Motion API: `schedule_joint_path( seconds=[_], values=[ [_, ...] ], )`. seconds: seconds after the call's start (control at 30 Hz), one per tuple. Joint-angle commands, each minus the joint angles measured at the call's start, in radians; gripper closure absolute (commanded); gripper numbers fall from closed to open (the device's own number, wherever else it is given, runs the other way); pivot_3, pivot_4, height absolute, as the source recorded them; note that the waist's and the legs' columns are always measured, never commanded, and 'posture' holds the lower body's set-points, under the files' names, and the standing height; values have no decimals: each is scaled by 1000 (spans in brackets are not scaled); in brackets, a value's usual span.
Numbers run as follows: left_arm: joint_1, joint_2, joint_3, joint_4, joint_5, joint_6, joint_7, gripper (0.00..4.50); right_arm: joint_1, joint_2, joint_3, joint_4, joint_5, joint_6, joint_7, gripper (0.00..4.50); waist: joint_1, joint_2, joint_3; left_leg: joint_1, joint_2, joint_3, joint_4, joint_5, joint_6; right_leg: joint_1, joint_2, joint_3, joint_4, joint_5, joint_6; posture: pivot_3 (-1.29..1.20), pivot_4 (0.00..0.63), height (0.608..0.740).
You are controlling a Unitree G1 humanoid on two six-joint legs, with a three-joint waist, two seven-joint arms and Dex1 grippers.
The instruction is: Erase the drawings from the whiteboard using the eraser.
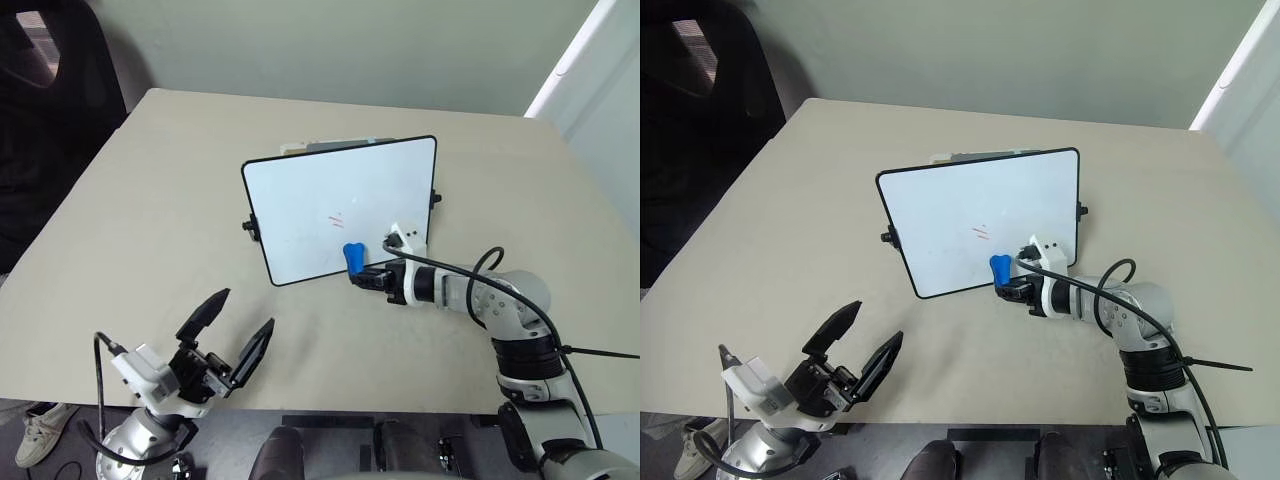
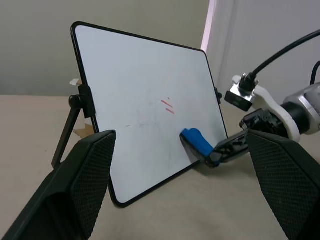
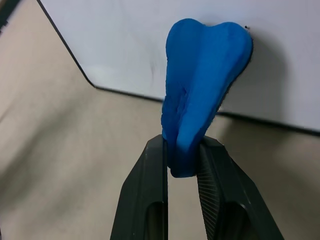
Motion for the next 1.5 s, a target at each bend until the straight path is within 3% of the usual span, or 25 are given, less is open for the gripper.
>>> schedule_joint_path(
  seconds=[0.03,0.4,0.83,1.13,1.5],
  values=[
    [-2,1,4,-18,-3,1,4,0,-55,-5,-38,7,-12,-42,1,3891,0,0,0,0,0,0,0,0,0,0,0,0,0,0,0,0,150,740],
    [2,-1,8,-26,-8,3,2,0,-213,-9,-60,17,-1,-43,8,3891,-2,1,1,0,0,0,0,2,1,-2,0,0,1,2,-2,0,150,740],
    [5,2,26,-25,-18,5,2,0,-118,1,116,9,-15,6,75,3891,-3,1,1,-2,0,0,-1,2,0,-3,0,0,-1,2,-3,0,150,740],
    [1,3,42,-14,-26,8,-3,0,-226,-8,-19,157,-62,-105,42,3891,-2,1,1,-1,0,0,-1,3,0,-3,0,0,0,3,-5,0,150,740],
    [6,0,35,-22,-25,8,-10,0,-257,-10,-48,115,-48,-98,43,3891,-1,2,1,-2,0,0,-1,6,1,-3,1,0,0,5,-8,0,150,740]
  ],
)
